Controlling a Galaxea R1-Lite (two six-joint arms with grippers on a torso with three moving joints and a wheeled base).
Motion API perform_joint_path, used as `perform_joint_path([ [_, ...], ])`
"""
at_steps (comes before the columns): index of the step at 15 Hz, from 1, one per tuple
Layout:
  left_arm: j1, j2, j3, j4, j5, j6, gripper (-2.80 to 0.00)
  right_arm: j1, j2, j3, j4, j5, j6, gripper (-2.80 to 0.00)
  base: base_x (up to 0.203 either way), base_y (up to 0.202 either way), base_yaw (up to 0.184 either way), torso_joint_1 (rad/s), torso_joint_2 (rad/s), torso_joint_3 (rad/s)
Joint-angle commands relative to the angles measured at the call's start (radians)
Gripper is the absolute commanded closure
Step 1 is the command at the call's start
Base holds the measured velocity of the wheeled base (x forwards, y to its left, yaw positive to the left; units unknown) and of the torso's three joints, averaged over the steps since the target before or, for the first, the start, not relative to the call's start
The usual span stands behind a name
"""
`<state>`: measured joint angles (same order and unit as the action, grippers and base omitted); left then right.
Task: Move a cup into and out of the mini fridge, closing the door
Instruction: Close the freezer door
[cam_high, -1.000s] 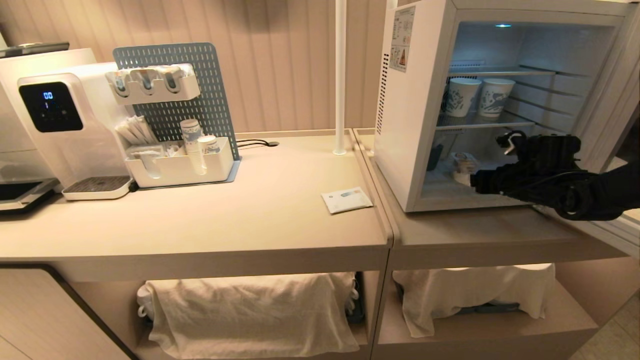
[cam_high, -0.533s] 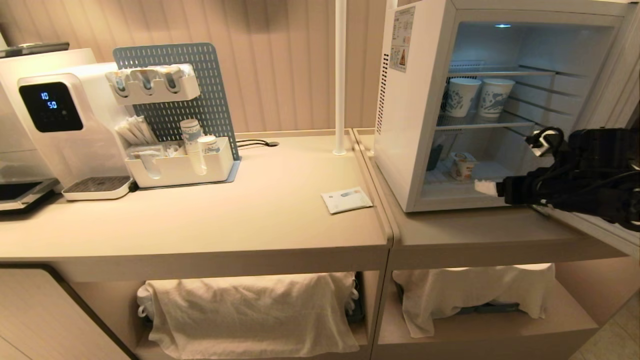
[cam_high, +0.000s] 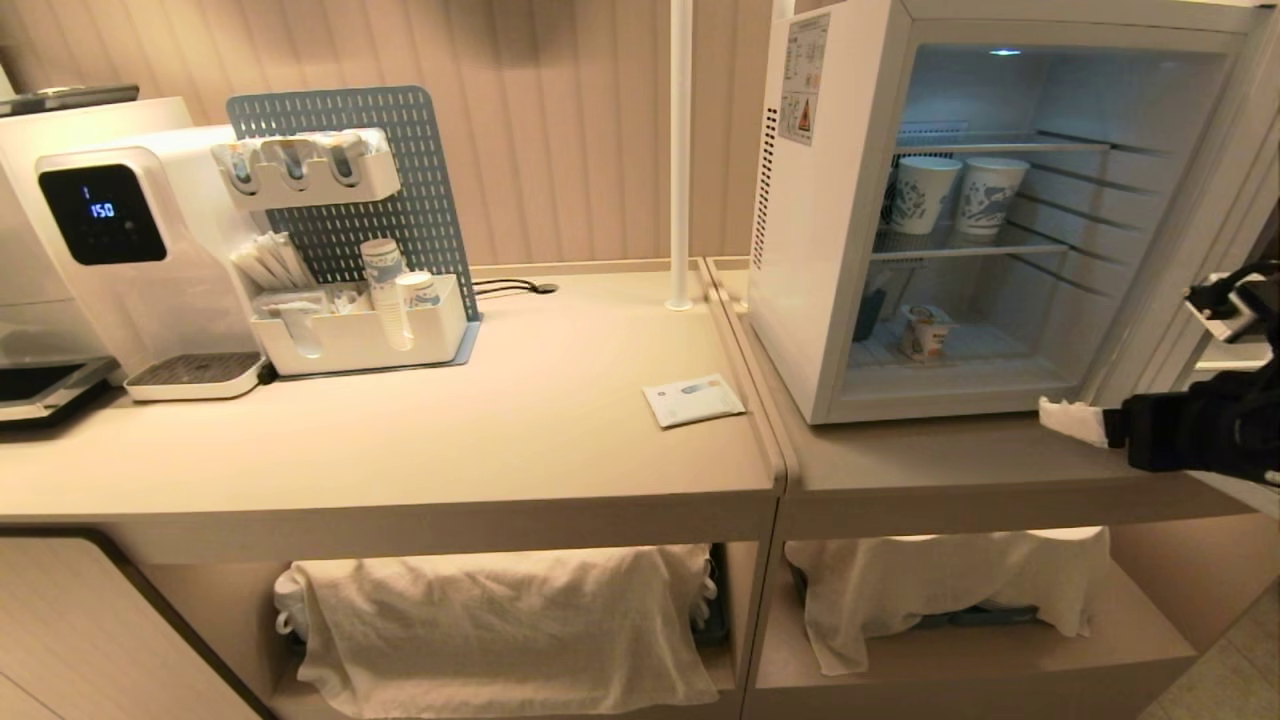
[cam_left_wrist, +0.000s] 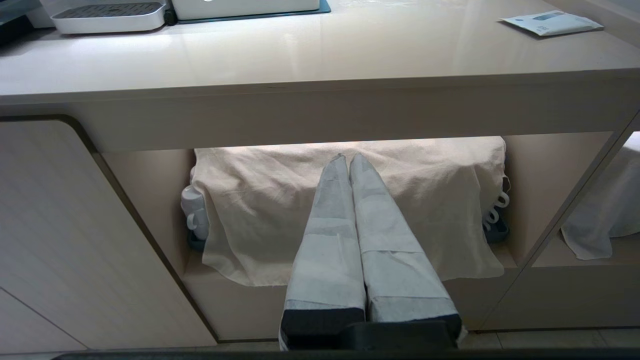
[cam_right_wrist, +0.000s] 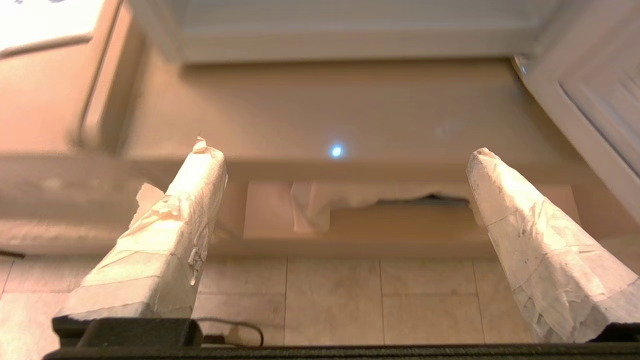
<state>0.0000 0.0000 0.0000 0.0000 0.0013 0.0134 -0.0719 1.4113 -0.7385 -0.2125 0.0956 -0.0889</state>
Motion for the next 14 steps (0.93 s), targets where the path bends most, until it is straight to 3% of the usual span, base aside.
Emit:
perform_joint_path([
  [1, 0.000, 0.000, 0.000, 0.000, 0.000, 0.000, 0.00, 0.004, -0.162, 0.037, 0.062, -0.001, -0.003, -2.80, 0.000, 0.000, 0.000, 0.000, 0.00, 0.000],
  [8, 0.000, 0.000, 0.000, 0.000, 0.000, 0.000, 0.00, 0.011, -0.518, 0.096, 0.369, -0.066, -0.007, -2.80, 0.000, 0.000, 0.000, 0.000, 0.00, 0.000],
  [14, 0.000, 0.000, 0.000, 0.000, 0.000, 0.000, 0.00, 0.057, -0.840, 0.293, 0.437, -0.067, -0.022, -2.80, 0.000, 0.000, 0.000, 0.000, 0.00, 0.000],
])
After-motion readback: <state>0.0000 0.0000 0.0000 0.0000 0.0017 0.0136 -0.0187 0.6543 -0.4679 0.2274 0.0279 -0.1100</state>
